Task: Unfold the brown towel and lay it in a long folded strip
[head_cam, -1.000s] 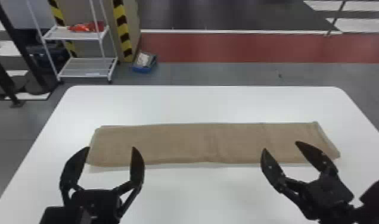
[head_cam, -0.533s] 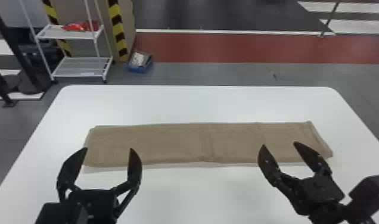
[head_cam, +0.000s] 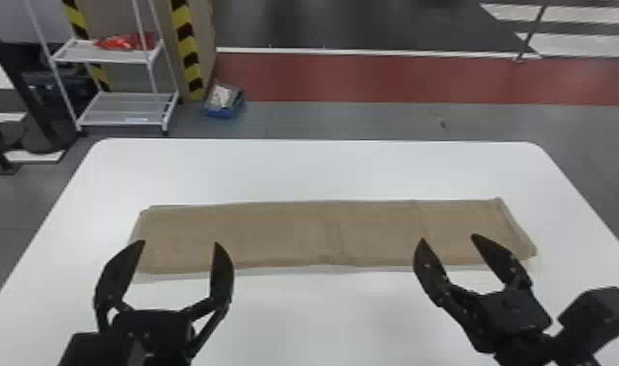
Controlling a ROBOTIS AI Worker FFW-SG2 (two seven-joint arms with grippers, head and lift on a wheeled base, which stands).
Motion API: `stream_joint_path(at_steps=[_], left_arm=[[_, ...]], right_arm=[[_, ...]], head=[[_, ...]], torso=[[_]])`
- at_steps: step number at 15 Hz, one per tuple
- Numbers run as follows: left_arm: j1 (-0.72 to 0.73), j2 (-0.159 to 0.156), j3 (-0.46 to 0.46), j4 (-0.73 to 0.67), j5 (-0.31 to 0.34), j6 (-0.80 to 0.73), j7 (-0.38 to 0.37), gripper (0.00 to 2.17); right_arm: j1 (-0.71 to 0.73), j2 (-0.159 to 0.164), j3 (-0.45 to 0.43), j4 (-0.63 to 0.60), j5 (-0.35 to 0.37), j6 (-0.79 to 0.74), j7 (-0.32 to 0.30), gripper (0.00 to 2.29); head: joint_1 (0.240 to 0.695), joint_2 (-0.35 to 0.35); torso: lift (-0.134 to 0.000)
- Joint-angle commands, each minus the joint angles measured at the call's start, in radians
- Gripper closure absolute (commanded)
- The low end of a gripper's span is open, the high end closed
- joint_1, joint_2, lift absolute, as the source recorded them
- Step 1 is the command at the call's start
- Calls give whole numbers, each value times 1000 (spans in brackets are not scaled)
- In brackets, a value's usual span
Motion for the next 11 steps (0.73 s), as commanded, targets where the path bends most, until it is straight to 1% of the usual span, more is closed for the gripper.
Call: stream_joint_path(at_steps=[1, 9, 11], left_arm=[[-7, 2, -3, 3, 0, 1, 1, 29], [-15, 2, -4, 0, 5, 7, 1, 29], [-15, 2, 0, -3, 5, 38, 1, 29]], right_arm=[[-1, 1, 0, 0, 3, 0, 0, 97], [11, 1, 11, -4, 3, 0, -9, 97], [14, 1, 12, -9, 1, 9, -9, 97]], head=[[695, -43], [695, -41], [695, -40]], torso=[[-119], [-119], [-119]])
